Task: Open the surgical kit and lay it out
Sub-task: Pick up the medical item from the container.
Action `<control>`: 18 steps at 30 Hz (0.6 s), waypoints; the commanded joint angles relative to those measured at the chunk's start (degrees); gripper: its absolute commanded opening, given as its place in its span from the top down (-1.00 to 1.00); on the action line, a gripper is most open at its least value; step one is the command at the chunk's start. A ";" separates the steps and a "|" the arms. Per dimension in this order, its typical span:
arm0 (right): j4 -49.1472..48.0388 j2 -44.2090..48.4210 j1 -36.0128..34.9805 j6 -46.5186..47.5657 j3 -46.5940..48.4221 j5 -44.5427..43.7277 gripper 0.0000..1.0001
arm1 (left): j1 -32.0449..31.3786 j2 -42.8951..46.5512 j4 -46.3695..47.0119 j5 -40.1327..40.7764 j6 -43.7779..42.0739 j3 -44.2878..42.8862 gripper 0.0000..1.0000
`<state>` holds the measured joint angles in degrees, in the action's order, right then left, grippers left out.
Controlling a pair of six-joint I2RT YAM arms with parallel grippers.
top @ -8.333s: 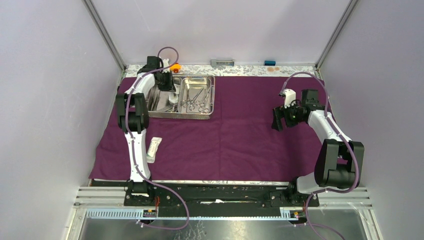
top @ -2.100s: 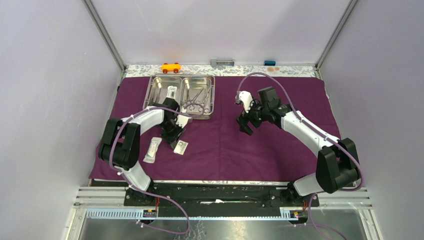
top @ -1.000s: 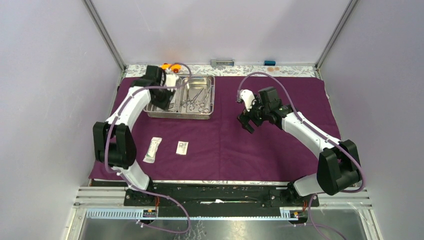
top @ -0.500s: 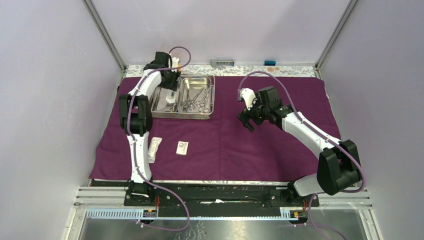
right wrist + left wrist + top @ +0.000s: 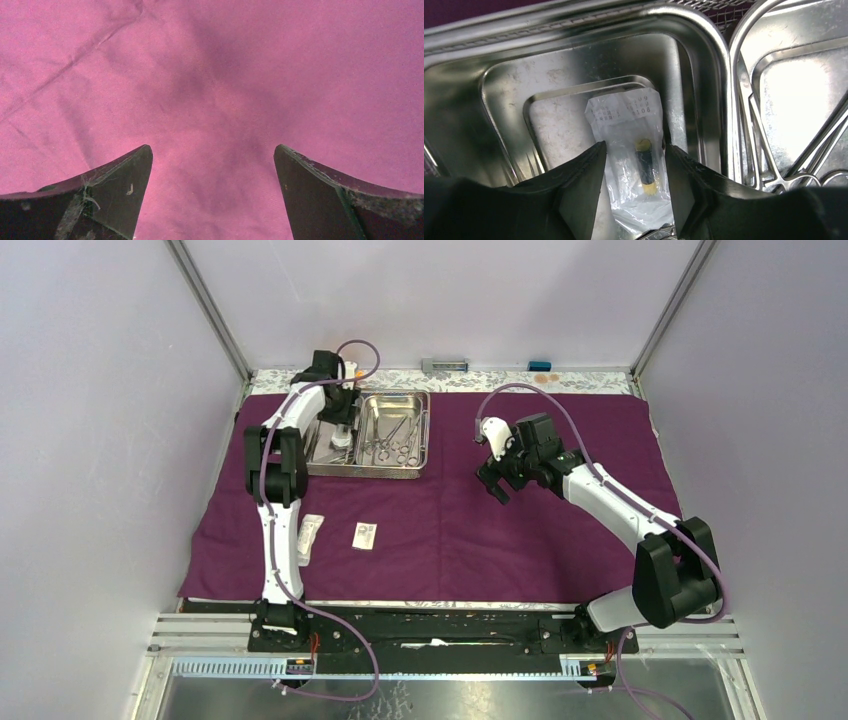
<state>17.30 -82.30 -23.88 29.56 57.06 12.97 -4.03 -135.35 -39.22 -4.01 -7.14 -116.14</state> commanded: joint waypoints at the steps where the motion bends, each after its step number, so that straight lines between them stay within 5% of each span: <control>1: -0.86 0.14 0.23 0.06 -0.09 -0.23 -0.97 | 0.83 -0.32 1.96 -2.01 1.64 1.41 -0.04; 18: -0.81 0.38 0.24 0.50 -0.43 -0.13 -0.97 | 1.92 2.61 2.48 -4.85 2.47 4.05 0.58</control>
<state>17.30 -82.39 -23.88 29.63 56.64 12.97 -2.39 -134.72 -35.64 -7.35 -5.52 -113.12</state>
